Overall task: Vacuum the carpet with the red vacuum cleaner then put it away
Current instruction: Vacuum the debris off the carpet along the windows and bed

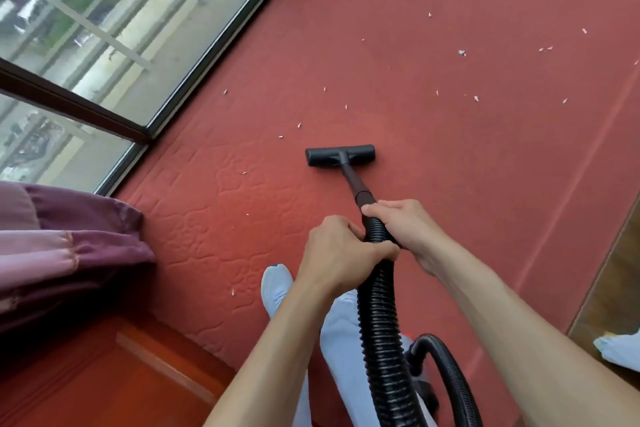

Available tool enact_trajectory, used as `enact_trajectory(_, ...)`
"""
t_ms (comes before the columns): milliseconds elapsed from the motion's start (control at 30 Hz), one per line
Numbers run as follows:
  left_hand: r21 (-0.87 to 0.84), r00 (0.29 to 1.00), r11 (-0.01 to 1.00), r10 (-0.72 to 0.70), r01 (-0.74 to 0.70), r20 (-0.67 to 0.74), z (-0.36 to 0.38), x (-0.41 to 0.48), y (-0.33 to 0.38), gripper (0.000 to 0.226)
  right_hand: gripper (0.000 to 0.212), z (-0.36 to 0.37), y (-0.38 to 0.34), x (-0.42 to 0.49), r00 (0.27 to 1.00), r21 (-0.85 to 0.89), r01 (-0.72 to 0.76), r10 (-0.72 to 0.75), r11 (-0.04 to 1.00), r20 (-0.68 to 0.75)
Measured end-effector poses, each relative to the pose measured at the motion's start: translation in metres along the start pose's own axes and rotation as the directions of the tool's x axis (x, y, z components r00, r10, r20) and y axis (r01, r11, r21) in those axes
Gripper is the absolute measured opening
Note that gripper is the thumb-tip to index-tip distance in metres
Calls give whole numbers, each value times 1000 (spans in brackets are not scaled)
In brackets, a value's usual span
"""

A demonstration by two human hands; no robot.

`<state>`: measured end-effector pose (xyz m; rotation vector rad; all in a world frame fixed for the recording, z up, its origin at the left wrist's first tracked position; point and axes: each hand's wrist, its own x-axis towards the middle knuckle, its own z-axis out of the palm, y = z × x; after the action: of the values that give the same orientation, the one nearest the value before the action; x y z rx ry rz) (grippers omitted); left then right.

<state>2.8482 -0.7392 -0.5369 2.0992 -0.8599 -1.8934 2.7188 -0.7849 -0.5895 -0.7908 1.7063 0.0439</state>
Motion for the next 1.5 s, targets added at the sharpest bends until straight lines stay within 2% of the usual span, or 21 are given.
enact_trajectory(100,18,999,1000,-5,4,53,-5,-7,-5,30,32,4,4,-5,999,-54,-8,11,999,45)
enact_trajectory(200,-36,1000,999,-21,22,11,-3,-5,-13,32,28,12,1,1,1000,-35,14,-13,999,18)
enact_trajectory(267,-80,998,996,-32,28,-57,0,0,-16,32,49,18,-5,7,999,8,46,-46,999,1)
enact_trajectory(300,-94,995,995,-42,33,-93,2,3,-18,29,51,21,-7,13,997,21,74,-74,997,8)
enact_trajectory(400,-161,983,986,-75,48,-170,4,12,-21,33,39,28,-22,21,989,-24,146,-146,989,-2)
enact_trajectory(467,-229,980,973,-62,17,-190,-1,11,-21,36,16,28,-31,23,982,-138,182,-186,974,-17)
enact_trajectory(633,-230,992,972,29,-56,-123,-20,-11,-20,39,38,25,-30,14,980,-242,198,-200,950,18)
enact_trajectory(733,-228,995,973,10,-32,-94,-21,-10,-28,37,32,33,-21,13,987,-237,158,-153,959,39)
enact_trajectory(800,-244,993,970,-19,-11,-120,-15,0,-38,38,31,40,-16,21,985,-204,173,-166,964,49)
enact_trajectory(867,-284,982,959,-62,9,-179,-8,12,-46,41,50,49,-19,24,984,-129,177,-174,976,35)
enact_trajectory(900,-304,975,953,-82,15,-208,-4,17,-48,43,53,53,-21,26,984,-93,179,-177,979,32)
enact_trajectory(1000,-339,955,941,-104,3,-279,-1,30,-50,43,22,58,-33,34,977,-106,215,-213,971,25)
enact_trajectory(1133,-413,939,909,-88,-61,-332,-18,28,-44,46,36,64,-54,40,963,-171,267,-267,948,25)
enact_trajectory(1200,-412,943,908,-72,-73,-325,-28,20,-42,49,37,63,-62,41,962,-231,271,-271,934,30)
enact_trajectory(1300,-421,946,904,-65,-79,-316,-35,10,-43,40,32,64,-67,39,963,-289,267,-268,919,39)
enact_trajectory(1500,-474,917,880,-157,-38,-366,-32,25,-54,40,44,86,-66,51,962,-300,273,-266,914,65)
